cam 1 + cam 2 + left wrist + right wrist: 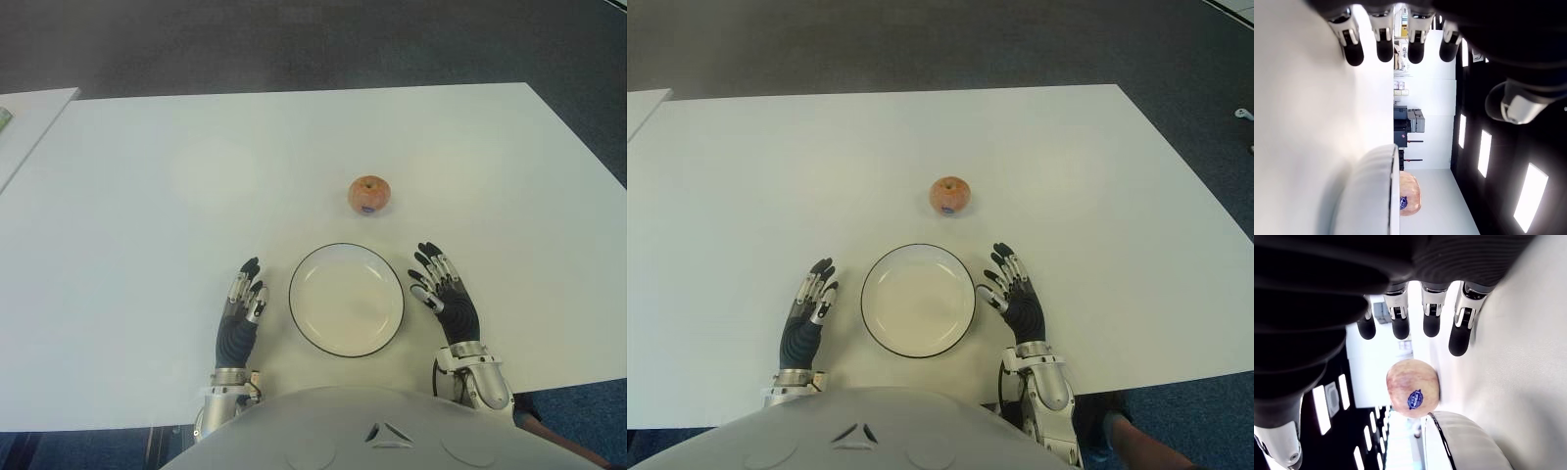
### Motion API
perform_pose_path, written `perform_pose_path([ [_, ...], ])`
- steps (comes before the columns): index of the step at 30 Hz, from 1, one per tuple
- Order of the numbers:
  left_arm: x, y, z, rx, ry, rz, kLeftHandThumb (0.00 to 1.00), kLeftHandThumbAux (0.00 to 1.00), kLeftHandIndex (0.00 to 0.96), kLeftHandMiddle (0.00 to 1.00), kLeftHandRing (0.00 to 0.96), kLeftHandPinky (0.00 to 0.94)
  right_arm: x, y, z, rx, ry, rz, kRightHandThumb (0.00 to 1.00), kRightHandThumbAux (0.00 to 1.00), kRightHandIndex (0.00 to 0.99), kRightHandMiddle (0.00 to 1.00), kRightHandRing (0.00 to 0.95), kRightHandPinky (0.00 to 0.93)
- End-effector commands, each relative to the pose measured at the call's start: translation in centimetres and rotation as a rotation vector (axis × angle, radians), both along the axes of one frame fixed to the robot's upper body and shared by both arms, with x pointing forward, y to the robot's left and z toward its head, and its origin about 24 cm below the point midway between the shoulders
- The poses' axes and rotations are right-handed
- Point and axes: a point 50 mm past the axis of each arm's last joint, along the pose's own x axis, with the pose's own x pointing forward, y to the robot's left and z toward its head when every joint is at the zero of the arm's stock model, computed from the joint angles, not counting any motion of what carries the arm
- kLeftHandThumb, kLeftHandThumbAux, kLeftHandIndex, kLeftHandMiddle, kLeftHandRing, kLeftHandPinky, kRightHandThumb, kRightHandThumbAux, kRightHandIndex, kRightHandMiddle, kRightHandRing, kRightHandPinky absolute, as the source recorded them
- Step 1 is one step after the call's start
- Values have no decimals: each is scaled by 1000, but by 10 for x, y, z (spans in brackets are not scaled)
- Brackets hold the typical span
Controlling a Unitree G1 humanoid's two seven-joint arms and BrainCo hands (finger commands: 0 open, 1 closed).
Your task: Put the apples into the plate.
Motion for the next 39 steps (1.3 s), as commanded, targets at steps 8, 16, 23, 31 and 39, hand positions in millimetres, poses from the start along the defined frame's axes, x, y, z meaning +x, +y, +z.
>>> perform_pose_path([
  [8,-6,0,-7,6,61,4,32,395,42,34,29,54,-12,-1,-15,8,116,-11,152,655,47,51,22,45],
  [16,-5,-2,-7,0,62,7,40,416,41,30,29,53,-8,-5,-6,-7,86,-7,151,661,36,45,17,37],
  [23,-4,-4,-7,-8,61,4,47,404,47,34,31,53,9,-14,22,-55,-4,-20,158,641,33,43,19,51],
  [31,-3,-5,-8,-28,72,-1,39,406,40,29,21,44,57,-26,70,-279,-238,-30,259,636,53,52,32,65],
  [39,0,-7,-11,-24,75,-1,37,395,39,24,17,36,107,-20,93,-739,-462,3,409,597,71,68,38,46],
])
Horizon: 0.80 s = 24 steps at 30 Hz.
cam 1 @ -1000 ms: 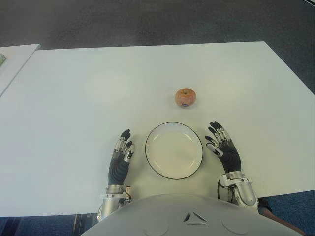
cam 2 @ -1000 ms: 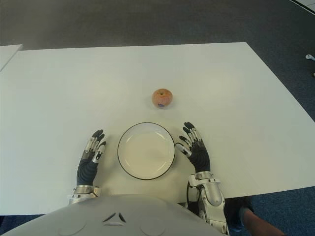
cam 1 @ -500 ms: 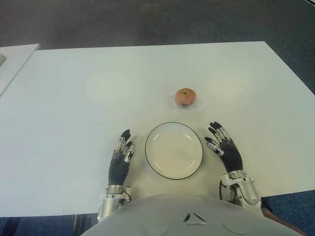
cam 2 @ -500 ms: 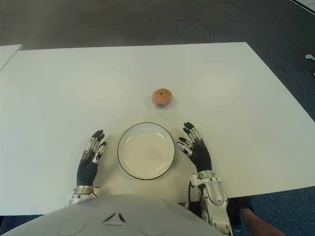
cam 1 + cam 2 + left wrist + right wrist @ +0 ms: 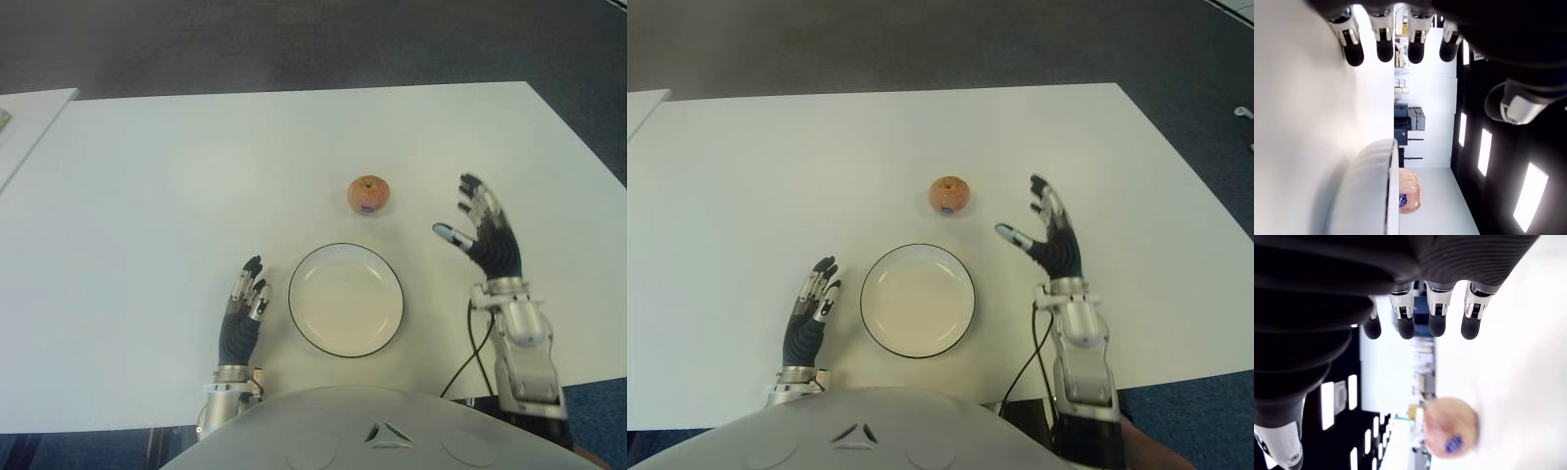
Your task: Put the apples into the plate.
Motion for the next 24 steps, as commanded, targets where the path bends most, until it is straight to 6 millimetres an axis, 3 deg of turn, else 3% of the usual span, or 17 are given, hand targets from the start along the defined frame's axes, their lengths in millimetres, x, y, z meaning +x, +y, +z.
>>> perform_pose_path([
  [1,-3,-4,-10,-6,68,-6,35,390,40,25,17,36,31,8,5,-276,-104,16,424,578,71,66,39,52],
  [8,-2,-5,-11,-11,62,-2,29,374,37,26,16,39,55,15,10,-536,-207,20,406,517,66,64,47,86],
  [13,-2,-7,-13,-8,65,-17,20,366,30,23,12,36,79,30,25,-773,-228,54,346,476,51,42,24,37],
  [24,-5,-9,-16,-22,60,-19,25,378,30,19,11,30,130,54,19,-952,-163,98,366,422,29,17,0,4],
])
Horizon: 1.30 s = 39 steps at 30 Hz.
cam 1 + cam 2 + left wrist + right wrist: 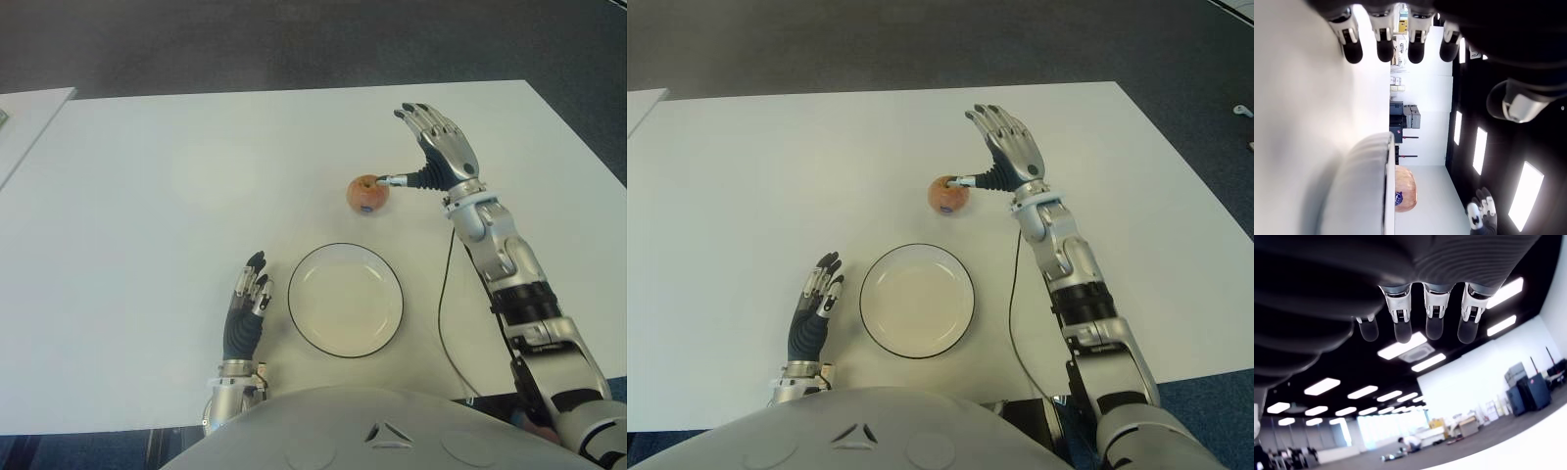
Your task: Put the apples into the plate.
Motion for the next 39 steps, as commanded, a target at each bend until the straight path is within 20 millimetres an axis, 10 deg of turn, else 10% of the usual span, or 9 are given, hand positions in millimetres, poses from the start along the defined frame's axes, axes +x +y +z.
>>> perform_pose_path([
  [1,-10,-3,-12,-2,81,-7,25,375,33,20,12,29,16,9,-13,-60,61,-4,372,415,28,17,0,2],
  [39,-17,-7,-7,11,43,-26,23,345,30,17,2,27,37,47,-57,-115,235,24,306,317,9,0,0,0],
])
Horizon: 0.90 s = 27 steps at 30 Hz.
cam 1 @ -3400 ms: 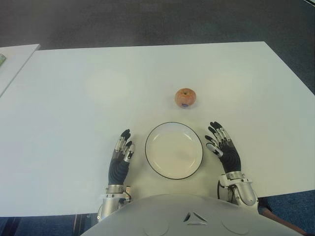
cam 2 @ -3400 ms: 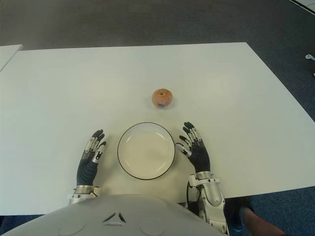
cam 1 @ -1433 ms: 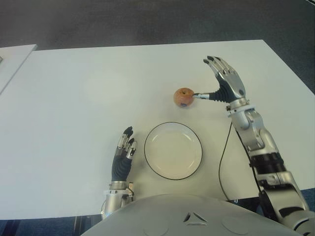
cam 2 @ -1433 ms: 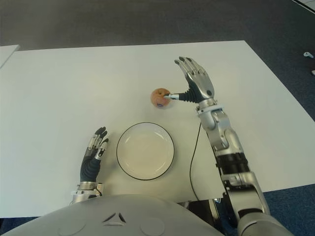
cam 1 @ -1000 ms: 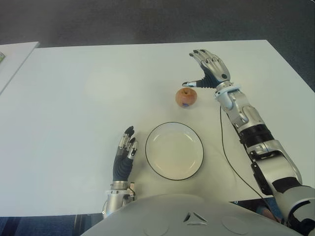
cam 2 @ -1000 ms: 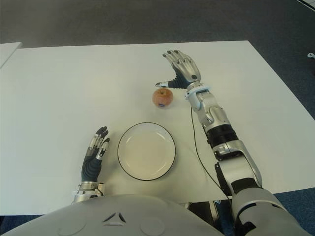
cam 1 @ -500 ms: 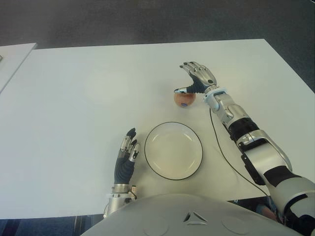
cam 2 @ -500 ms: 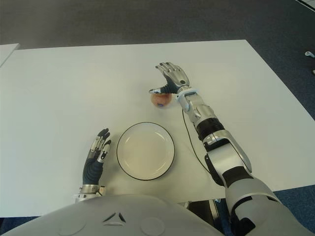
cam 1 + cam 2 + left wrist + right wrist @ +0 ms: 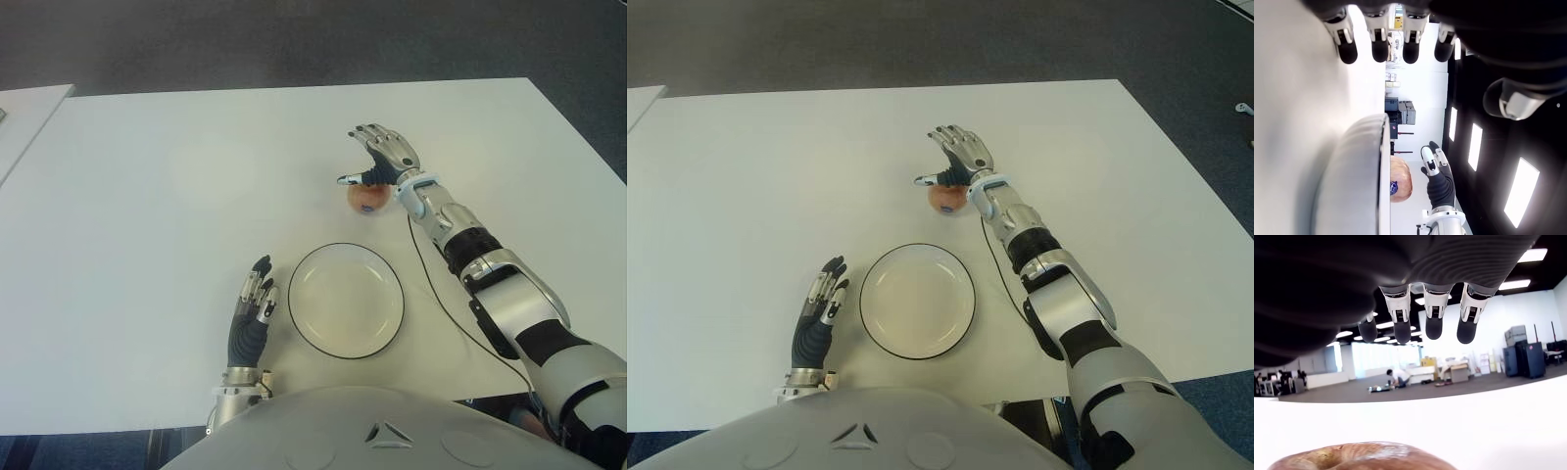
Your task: Put the apples into the plate.
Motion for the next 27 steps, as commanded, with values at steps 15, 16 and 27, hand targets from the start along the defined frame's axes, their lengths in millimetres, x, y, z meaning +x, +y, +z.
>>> perform_pose_path([
  [15,-10,0,-11,11,77,-10,9,343,28,21,7,27,-6,-1,-19,-1,56,-15,288,290,25,7,0,0],
  [16,-10,0,-11,11,76,-10,8,342,28,22,7,26,-7,-1,-20,-1,59,-17,289,289,26,8,0,0],
  [27,-8,-3,-9,4,68,-13,13,330,37,28,9,25,-12,1,-30,3,79,-23,290,306,25,15,0,0],
])
